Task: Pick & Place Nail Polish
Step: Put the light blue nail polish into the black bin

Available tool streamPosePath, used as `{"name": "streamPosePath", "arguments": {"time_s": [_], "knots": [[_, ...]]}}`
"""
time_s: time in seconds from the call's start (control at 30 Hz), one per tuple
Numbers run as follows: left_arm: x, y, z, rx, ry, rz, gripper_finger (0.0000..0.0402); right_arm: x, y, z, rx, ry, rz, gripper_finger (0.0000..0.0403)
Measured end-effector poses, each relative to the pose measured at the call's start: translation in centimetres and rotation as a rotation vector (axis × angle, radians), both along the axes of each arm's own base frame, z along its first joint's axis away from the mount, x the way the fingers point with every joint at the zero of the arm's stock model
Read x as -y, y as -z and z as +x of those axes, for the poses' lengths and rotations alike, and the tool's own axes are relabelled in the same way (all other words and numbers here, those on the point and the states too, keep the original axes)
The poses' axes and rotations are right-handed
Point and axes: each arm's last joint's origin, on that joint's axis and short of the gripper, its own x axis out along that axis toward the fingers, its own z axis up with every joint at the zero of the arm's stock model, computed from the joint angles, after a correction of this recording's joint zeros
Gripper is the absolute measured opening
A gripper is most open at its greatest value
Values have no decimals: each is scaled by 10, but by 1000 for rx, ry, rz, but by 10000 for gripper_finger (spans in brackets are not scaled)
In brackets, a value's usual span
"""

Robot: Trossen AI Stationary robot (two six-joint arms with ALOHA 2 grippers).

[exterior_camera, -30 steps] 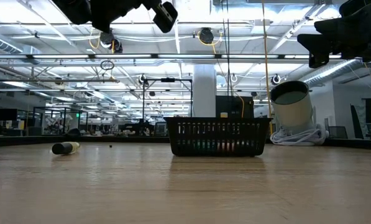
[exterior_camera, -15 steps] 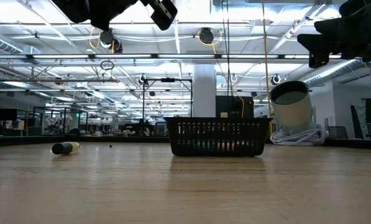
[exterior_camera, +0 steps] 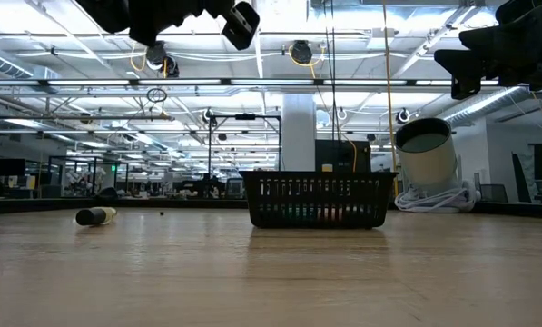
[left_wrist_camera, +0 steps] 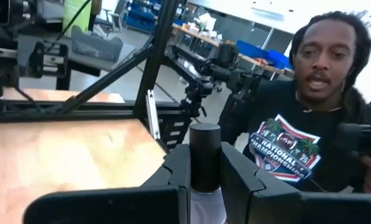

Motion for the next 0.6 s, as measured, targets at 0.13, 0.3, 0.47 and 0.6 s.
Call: {"name": "streamPosePath", "arguments": {"time_s": [0.13,0.3,0.47,0.6], "knots": [[3,5,1,7,-44,72,38,0,0,0,0,0,0,192],[3,12,2,-6,-162,179,38,0,0,0,0,0,0,192],[-1,21,6,-42,-272,243,38,0,0,0,0,0,0,192],[-3,42,18,-102,-295,262,38,0,0,0,0,0,0,192]]}}
